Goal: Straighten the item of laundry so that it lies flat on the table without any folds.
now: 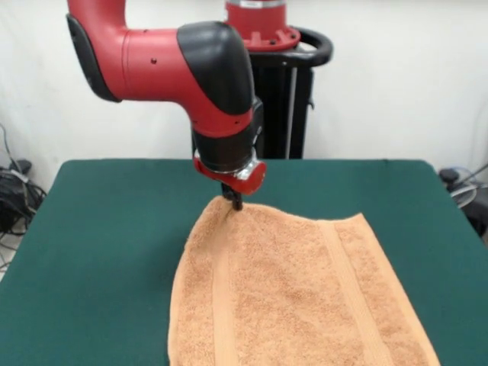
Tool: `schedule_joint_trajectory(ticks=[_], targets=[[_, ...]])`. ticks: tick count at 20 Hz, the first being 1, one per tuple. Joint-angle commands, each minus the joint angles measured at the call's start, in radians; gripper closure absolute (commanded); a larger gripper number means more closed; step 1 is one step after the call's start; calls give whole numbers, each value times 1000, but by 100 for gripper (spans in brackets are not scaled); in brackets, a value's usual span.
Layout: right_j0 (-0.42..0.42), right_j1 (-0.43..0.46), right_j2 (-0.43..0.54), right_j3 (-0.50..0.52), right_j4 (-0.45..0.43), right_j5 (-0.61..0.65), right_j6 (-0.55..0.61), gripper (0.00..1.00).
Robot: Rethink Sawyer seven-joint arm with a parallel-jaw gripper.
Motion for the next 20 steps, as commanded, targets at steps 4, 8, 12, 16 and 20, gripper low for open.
schedule_joint_trajectory(ticks=[4,8,12,16,20], targets=[[58,0,-37,-64,75,158,106,100],[61,-13,-41,-49,79,158,106,100],[47,-16,-37,-24,79,130,100,100],[49,-17,-35,5,82,90,116,100],[99,-18,-47,-11,90,110,159,100]])
